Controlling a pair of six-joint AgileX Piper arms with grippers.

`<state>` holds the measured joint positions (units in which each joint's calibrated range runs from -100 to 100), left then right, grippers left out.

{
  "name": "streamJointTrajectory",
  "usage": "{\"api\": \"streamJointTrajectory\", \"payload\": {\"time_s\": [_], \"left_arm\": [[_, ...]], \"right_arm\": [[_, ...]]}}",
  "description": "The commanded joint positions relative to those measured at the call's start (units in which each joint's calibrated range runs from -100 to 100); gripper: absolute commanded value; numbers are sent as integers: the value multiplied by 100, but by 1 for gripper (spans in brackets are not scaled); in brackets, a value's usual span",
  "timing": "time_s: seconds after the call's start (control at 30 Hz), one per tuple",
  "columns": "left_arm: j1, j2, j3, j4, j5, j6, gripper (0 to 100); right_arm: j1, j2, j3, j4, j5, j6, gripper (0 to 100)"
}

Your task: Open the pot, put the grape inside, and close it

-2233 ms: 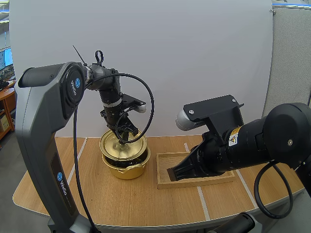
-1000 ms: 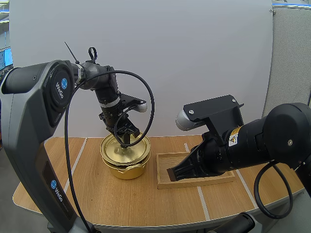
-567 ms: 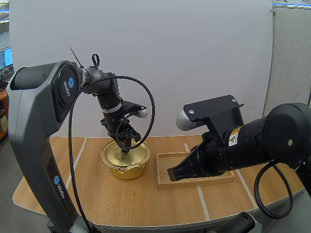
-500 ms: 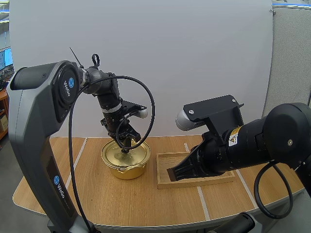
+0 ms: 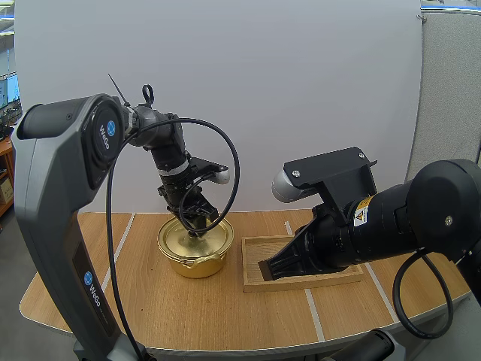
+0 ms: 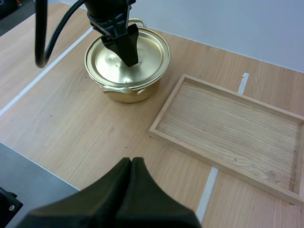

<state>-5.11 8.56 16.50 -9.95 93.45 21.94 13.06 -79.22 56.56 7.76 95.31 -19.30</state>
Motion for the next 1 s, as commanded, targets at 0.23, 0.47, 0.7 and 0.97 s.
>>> {"api": "streamJointTrajectory", "payload": {"time_s": [0.23, 0.47, 0.7, 0.97], "left_arm": [[-20, -1004, -9, -118, 344, -2, 100], [-20, -2067, -17, -30, 655, -12, 100], [-20, -3258, -291, -19, 655, -87, 100], [-20, -4569, -298, 95, 655, -221, 100]], "right_arm": [[-21, -23, 14, 20, -29, 25, 0], [-21, -23, 14, 20, -29, 25, 0], [-21, -23, 2, 20, -29, 25, 0], [-21, -23, 1, 20, 100, 25, 0]]}}
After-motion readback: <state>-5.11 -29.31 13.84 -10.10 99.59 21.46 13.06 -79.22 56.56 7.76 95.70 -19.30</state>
